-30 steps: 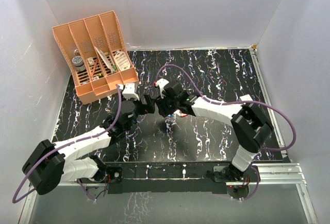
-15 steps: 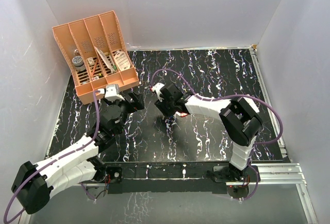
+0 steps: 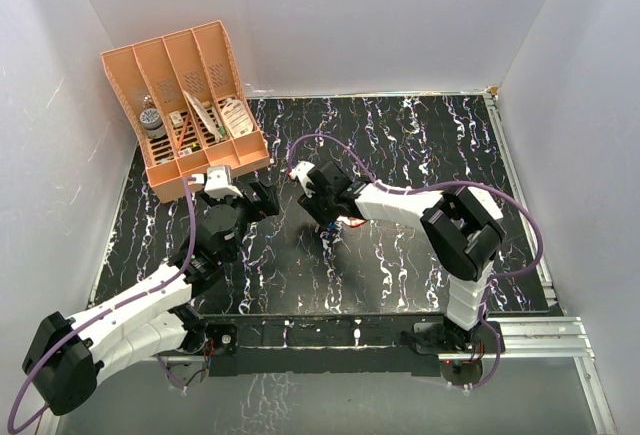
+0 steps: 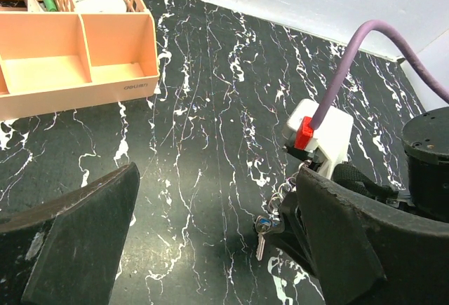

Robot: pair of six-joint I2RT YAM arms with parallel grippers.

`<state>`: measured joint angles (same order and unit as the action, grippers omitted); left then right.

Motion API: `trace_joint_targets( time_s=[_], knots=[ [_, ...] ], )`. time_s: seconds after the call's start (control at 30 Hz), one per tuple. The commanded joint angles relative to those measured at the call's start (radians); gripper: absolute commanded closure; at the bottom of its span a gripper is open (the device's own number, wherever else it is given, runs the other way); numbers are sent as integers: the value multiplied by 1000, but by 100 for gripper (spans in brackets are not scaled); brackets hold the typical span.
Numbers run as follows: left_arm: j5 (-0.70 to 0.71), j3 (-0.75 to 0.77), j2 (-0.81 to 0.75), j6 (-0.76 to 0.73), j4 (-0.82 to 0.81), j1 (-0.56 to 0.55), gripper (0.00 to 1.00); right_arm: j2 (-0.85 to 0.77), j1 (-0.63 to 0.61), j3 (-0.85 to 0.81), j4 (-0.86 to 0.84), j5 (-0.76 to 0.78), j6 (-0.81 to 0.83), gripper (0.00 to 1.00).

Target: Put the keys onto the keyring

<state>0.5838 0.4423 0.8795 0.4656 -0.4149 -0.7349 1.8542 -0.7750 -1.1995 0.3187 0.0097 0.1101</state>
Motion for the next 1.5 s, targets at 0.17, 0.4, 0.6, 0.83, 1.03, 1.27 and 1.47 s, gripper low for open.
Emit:
trace_joint_targets(
  time_s=[0.17,0.4,0.6,0.83,1.03,1.27,1.47],
  knots=[
    [11,-8,-1,2,-12,8,7,23,-4,-63,-14,21,36,63],
    [11,-10,1,2,-10,10,7,48,-3,-72,-22,14,43,65],
    [8,-11,1,3,-12,14,7,56,-3,-80,-38,4,51,66],
    [4,-11,6,3,-18,17,7,62,-4,-89,-36,4,56,76],
    [-1,-10,16,5,-22,20,7,43,-3,-87,-57,-10,54,91],
    [-2,-13,15,8,-20,22,7,0,-4,-84,-84,-44,1,93],
    [-2,-16,12,10,-22,23,7,-54,-3,-78,-135,-33,-107,76]
  ],
)
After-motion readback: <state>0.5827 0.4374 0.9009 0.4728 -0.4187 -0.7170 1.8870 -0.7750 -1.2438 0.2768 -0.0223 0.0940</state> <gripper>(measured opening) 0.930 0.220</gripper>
